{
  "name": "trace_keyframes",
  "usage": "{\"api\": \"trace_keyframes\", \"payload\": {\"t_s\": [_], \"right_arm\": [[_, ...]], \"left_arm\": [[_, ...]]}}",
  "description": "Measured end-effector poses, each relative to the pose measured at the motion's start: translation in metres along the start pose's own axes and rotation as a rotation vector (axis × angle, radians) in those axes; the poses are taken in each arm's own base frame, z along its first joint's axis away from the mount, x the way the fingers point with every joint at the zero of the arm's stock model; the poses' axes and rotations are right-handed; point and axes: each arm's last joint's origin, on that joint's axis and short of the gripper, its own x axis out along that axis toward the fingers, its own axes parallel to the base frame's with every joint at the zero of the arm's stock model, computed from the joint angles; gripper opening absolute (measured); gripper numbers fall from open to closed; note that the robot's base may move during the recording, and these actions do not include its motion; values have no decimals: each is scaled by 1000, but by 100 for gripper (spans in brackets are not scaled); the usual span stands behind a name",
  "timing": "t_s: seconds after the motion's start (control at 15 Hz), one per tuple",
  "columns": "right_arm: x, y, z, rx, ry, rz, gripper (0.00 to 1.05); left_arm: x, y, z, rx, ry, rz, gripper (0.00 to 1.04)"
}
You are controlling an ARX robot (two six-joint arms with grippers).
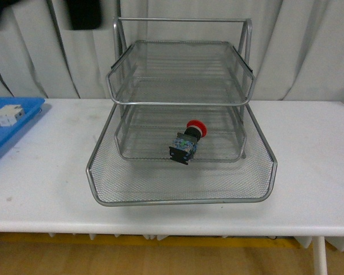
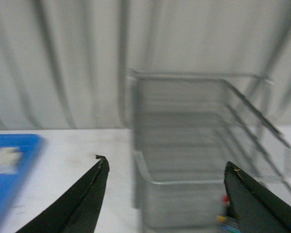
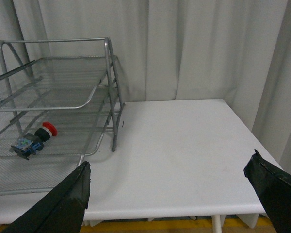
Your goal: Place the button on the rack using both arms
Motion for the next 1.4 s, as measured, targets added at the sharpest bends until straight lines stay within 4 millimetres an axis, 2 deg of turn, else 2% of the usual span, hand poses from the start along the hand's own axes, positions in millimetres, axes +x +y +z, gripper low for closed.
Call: {"api": "trace_keyframes", "payload": {"t_s": [0.07, 0.13, 0.27, 0.4, 0.67, 0.87, 1.0, 1.27, 1.4], "right_arm": [[0, 0, 0, 0, 0, 0, 98], [0, 0, 0, 0, -1, 1, 98], [0, 0, 0, 0, 0, 0, 98], [0, 0, 0, 0, 0, 0, 98], [0, 0, 0, 0, 0, 0, 98], [0, 0, 0, 0, 0, 0, 98], [0, 0, 0, 0, 0, 0, 98], [0, 0, 0, 0, 0, 0, 98], [0, 0, 0, 0, 0, 0, 98]], "left_arm": [[-22, 27, -2, -16, -77, 93, 61], [-35, 38, -10, -9, -84, 113, 50], [-51, 51, -41, 22, -10, 68, 25], [-68, 65, -49, 15, -28, 80, 1], [-94, 81, -67, 19, -23, 74, 2], [-108, 88, -74, 18, -29, 79, 2], [-116, 100, -78, 17, -27, 98, 2], [-126, 98, -88, 18, -32, 73, 2], [-132, 97, -85, 19, -54, 73, 2]]}}
